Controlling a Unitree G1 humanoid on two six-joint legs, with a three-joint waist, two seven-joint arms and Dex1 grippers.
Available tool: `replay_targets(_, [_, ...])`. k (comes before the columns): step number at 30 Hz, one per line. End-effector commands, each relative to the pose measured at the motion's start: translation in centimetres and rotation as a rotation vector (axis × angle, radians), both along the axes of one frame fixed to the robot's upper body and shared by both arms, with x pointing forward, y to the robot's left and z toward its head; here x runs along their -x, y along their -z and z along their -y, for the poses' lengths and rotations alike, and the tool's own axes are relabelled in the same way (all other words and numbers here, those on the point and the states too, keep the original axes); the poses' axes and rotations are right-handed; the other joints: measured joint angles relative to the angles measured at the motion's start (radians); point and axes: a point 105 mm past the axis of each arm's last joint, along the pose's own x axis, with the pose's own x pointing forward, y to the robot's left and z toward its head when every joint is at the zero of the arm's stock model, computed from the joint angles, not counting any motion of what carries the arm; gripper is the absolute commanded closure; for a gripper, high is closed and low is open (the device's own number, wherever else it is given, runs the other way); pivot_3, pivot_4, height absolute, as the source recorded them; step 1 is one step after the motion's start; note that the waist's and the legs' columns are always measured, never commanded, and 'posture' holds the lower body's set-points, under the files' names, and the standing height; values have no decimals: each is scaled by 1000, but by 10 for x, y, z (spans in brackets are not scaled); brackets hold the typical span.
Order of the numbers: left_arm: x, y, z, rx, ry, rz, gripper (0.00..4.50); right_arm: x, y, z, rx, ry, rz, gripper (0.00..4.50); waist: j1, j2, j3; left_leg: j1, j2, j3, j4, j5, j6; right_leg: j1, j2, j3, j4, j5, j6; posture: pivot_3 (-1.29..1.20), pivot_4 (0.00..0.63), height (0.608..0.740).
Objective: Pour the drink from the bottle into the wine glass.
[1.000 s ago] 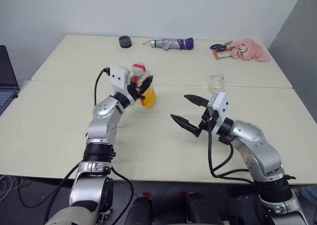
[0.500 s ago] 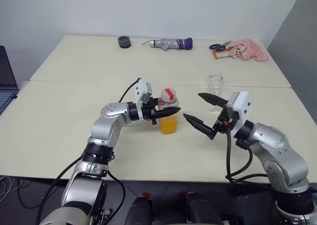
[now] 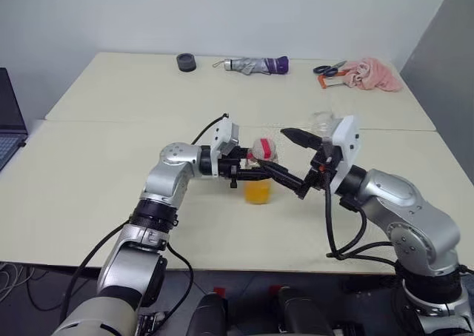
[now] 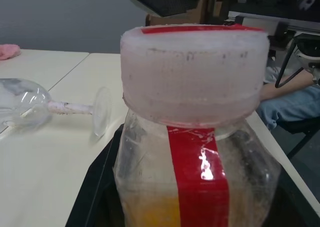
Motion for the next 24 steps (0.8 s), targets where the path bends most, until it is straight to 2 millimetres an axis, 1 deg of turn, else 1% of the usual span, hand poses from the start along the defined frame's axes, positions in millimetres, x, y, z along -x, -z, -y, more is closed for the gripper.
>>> replay_targets(1, [0, -14, 4, 16, 17, 76, 2614, -5, -6, -7, 6, 11, 40, 0, 0, 0, 0, 0, 0, 0, 0, 0, 0, 0, 0, 0, 0, 0, 0, 0, 150, 740])
replay_targets(10, [-1, -13, 2, 10, -3, 93, 2633, -13, -5, -19, -10, 16, 41, 0, 0, 0, 0, 0, 0, 0, 0, 0, 0, 0, 0, 0, 0, 0, 0, 0, 150, 740])
replay_targets(12, [-2, -13, 1, 11, -7, 94, 2636, -13, -5, -20, -12, 17, 40, 406, 0, 0, 0, 0, 0, 0, 0, 0, 0, 0, 0, 0, 0, 0, 0, 0, 150, 740])
replay_targets(13, [-2, -13, 1, 11, -8, 95, 2644, -14, -5, -20, -17, 20, 40, 679, 0, 0, 0, 0, 0, 0, 0, 0, 0, 0, 0, 0, 0, 0, 0, 0, 150, 740])
replay_targets(17, [0, -13, 1, 10, -2, 98, 2651, -14, -4, -21, -22, 5, 42, 2017, 0, 0, 0, 0, 0, 0, 0, 0, 0, 0, 0, 0, 0, 0, 0, 0, 150, 740])
replay_targets(18, [0, -13, 1, 11, 1, 100, 2652, -13, -3, -21, -20, -1, 39, 2446, 0, 0, 0, 0, 0, 0, 0, 0, 0, 0, 0, 0, 0, 0, 0, 0, 150, 740])
replay_targets(19, [1, -13, 1, 11, 6, 102, 2655, -13, -1, -21, -13, -16, 41, 2581, 0, 0, 0, 0, 0, 0, 0, 0, 0, 0, 0, 0, 0, 0, 0, 0, 150, 740])
replay_targets(21, [3, -15, 1, 18, 19, 96, 2658, -8, 0, -24, -4, -89, 48, 2575, 0, 0, 0, 0, 0, 0, 0, 0, 0, 0, 0, 0, 0, 0, 0, 0, 150, 740])
replay_targets(23, [5, -15, 1, 14, 30, 93, 2659, -3, 0, -25, 17, -192, 66, 2575, 0, 0, 0, 0, 0, 0, 0, 0, 0, 0, 0, 0, 0, 0, 0, 0, 150, 740])
replay_targets(24, [6, -14, 1, 10, 37, 89, 2660, 1, 1, -25, 53, -266, 81, 2575, 0, 0, 0, 0, 0, 0, 0, 0, 0, 0, 0, 0, 0, 0, 0, 0, 150, 740])
